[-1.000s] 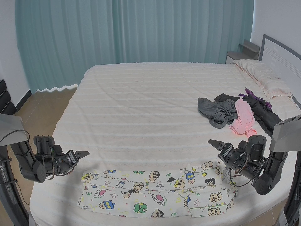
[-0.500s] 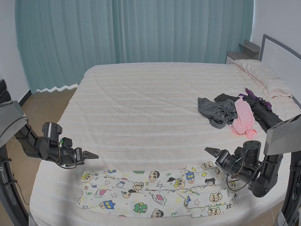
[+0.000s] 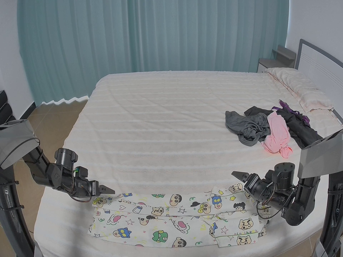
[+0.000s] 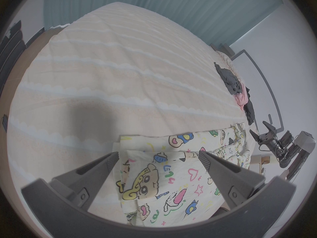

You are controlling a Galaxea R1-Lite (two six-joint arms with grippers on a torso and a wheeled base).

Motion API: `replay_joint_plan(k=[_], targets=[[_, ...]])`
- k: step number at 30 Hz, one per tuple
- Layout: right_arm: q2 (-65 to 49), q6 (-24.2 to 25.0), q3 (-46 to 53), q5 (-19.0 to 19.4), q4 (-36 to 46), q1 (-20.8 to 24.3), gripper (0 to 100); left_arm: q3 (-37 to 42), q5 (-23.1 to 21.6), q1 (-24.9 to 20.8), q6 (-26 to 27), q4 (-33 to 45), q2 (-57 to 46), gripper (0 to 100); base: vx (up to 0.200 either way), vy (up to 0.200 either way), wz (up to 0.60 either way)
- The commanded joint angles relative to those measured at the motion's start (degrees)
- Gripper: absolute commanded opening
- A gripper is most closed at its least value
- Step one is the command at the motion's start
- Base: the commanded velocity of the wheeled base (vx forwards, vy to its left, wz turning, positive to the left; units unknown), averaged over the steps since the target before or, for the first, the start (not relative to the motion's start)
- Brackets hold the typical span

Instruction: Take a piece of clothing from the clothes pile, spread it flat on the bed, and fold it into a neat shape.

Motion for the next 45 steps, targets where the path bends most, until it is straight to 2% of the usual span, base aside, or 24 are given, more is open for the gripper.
replay_joint_plan(k=[1, 4, 5, 13, 19, 23, 24, 25, 26, 27, 28, 36, 45], targets=[[0.15, 0.00, -0.02, 0.01, -0.49, 0.06, 100, 0.02, 0.05, -0.21, -0.13, -0.02, 0.38, 100, 0.000, 0.000, 0.00], [0.24, 0.00, -0.02, 0.01, -0.49, 0.06, 100, -0.07, 0.31, -0.29, -0.22, -0.02, 0.55, 100, 0.000, 0.000, 0.00], [0.24, 0.00, -0.02, 0.01, -0.49, 0.06, 100, -0.07, 0.40, -0.29, -0.22, -0.02, 0.55, 0, 0.000, 0.000, 0.00], [0.59, -0.09, -0.02, -0.08, -0.49, 0.06, 100, 0.98, 5.50, -0.29, -0.22, 0.25, 0.20, 0, 0.000, 0.000, 0.00], [0.59, -0.09, -0.02, -0.08, -0.49, 0.06, 100, 1.86, 5.06, -0.38, -0.39, -0.19, -1.03, 0, 0.000, 0.000, 0.00], [0.59, -0.09, -0.02, -0.08, -0.49, 0.06, 100, 2.92, 2.69, 0.14, -0.57, -0.72, -2.44, 0, 0.000, 0.000, 0.00], [0.59, -0.09, -0.02, -0.08, -0.49, 0.06, 100, 4.15, -0.48, 0.50, -0.57, -1.33, -3.76, 0, 0.000, 0.000, 0.00], [0.59, -0.09, -0.02, -0.08, -0.49, 0.06, 100, 4.41, -1.00, 0.58, -0.57, -1.42, -4.02, 0, 0.000, 0.000, 0.00], [0.59, -0.09, -0.02, 0.01, -0.49, -0.03, 100, 6.52, -4.52, 0.94, -0.39, -2.39, -5.78, 0, 0.000, 0.000, 0.00], [0.59, -0.09, -0.02, 0.01, -0.49, -0.03, 100, 6.52, -4.52, 0.94, -0.39, -2.39, -5.78, 0, 0.000, 0.000, 0.00], [0.59, -0.09, -0.02, 0.01, -0.49, 0.06, 100, 8.45, -6.63, 1.46, 0.05, -3.53, -6.92, 0, 0.000, 0.000, 0.00], [0.59, 0.00, 0.07, 0.01, -0.49, 0.06, 100, 14.52, -7.42, 3.48, 0.84, -8.98, -8.06, 0, 0.000, 0.000, 0.00], [0.59, 0.00, 0.16, 0.01, -0.49, 0.23, 100, 21.73, -6.80, 4.63, 8.75, -13.29, -5.34, 0, 0.000, 0.000, 0.00]])
